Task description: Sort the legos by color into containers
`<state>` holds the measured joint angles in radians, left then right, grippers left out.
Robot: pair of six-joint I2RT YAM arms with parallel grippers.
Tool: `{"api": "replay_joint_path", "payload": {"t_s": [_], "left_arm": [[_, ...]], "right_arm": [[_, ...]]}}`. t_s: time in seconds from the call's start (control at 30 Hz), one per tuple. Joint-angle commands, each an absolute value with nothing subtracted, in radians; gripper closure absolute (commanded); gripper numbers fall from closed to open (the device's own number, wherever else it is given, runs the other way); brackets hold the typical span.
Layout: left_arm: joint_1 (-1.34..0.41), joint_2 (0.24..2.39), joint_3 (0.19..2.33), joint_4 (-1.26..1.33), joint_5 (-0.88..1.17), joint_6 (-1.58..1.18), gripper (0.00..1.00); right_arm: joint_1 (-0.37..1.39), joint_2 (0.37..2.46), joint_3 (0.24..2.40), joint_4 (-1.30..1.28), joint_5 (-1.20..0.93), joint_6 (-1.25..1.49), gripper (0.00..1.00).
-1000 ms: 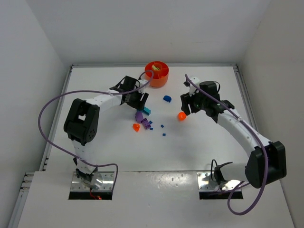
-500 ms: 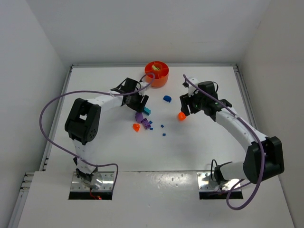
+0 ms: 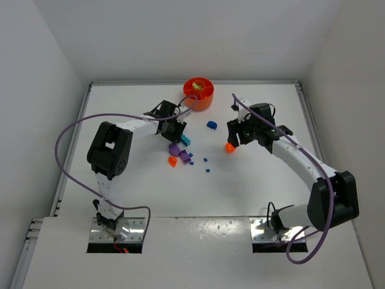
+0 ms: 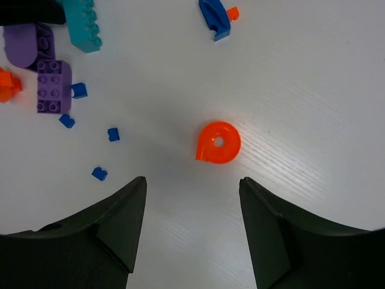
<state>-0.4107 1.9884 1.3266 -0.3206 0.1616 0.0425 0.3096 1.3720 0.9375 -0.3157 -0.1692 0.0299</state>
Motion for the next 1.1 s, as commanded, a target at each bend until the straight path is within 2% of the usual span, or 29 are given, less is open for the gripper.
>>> {"api": "replay_joint_path", "payload": {"t_s": [0.0,0.27,0.43,1.07], "left_arm": [[-0.419,1.957,1.362,-0.316,0.189,0.052,0.68],[-0.419,1.812,1.296,-0.267,0.201,0.061,0.71],[-0.410,1.798,1.400,-0.267,0.224,0.011,0.71],[-0.391,2.177,1.931,-0.288,0.244,-0.132,0.67]], "right_arm": [[0.305,1.374,0.977,-0.282,-0.238,0.092,0.37],[0.305,1.417,0.997,-0.273,-0.296,0.120,0.35],[0.305,1.417,0.997,-0.273,-0.261,0.120,0.35],[0.268,1.407,0.957,-0.264,-0.249,0.130,0.35]]}}
